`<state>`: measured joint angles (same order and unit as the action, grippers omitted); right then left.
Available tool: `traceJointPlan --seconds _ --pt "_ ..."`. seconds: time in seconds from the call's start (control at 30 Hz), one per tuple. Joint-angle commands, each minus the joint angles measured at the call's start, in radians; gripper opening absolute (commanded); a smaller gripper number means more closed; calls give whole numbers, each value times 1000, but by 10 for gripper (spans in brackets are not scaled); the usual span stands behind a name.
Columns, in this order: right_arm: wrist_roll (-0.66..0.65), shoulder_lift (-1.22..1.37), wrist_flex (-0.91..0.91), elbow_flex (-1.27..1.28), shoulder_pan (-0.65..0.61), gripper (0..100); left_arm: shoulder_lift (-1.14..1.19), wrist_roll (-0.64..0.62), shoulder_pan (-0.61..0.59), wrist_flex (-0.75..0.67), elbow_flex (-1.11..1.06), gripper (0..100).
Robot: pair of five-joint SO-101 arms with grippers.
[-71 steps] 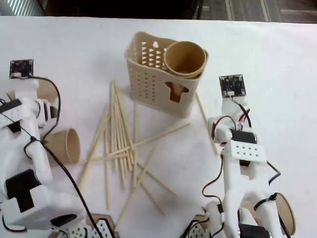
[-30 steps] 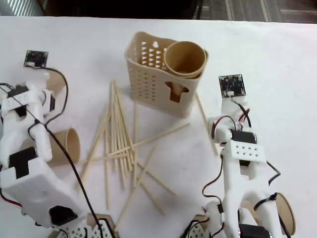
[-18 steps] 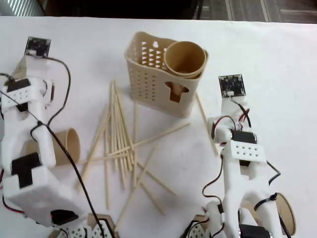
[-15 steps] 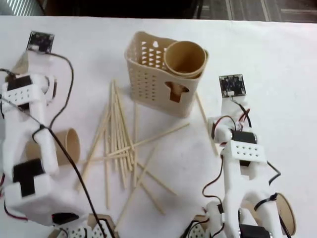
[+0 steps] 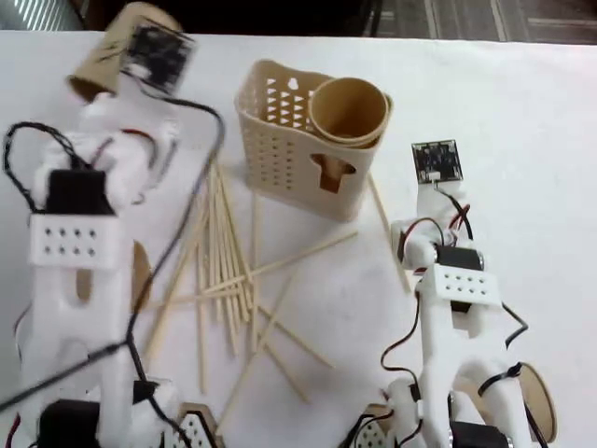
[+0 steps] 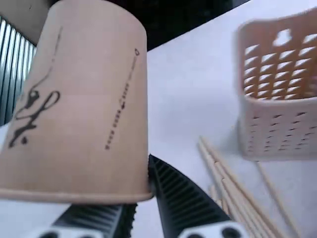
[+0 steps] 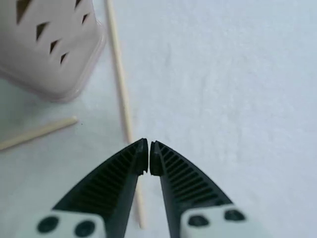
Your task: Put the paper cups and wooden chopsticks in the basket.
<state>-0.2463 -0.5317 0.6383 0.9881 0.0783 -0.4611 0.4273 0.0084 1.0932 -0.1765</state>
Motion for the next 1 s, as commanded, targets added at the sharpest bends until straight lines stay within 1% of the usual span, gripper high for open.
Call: traceJointPlan --seconds 0.0,0.23,0.4,0.5,0.6,0.7,0.87,0.97 --pt "-3 -24 -15 -9 21 25 -62 5 125 3 48 21" --pt "-3 -24 -15 -9 21 25 -59 11 298 6 48 21" --pt "-3 -24 -15 -11 21 25 -58 114 403 28 46 21" --pt "-3 -24 -15 -11 21 25 -41 143 432 23 48 21" --pt "-3 -24 -15 -11 21 25 50 169 432 48 92 20" --pt "-3 -24 -15 -11 21 25 185 169 426 149 224 21" --pt "-3 -24 -15 -11 21 25 389 169 433 393 568 22" --pt "-3 -24 -15 -11 21 25 527 226 432 517 770 22"
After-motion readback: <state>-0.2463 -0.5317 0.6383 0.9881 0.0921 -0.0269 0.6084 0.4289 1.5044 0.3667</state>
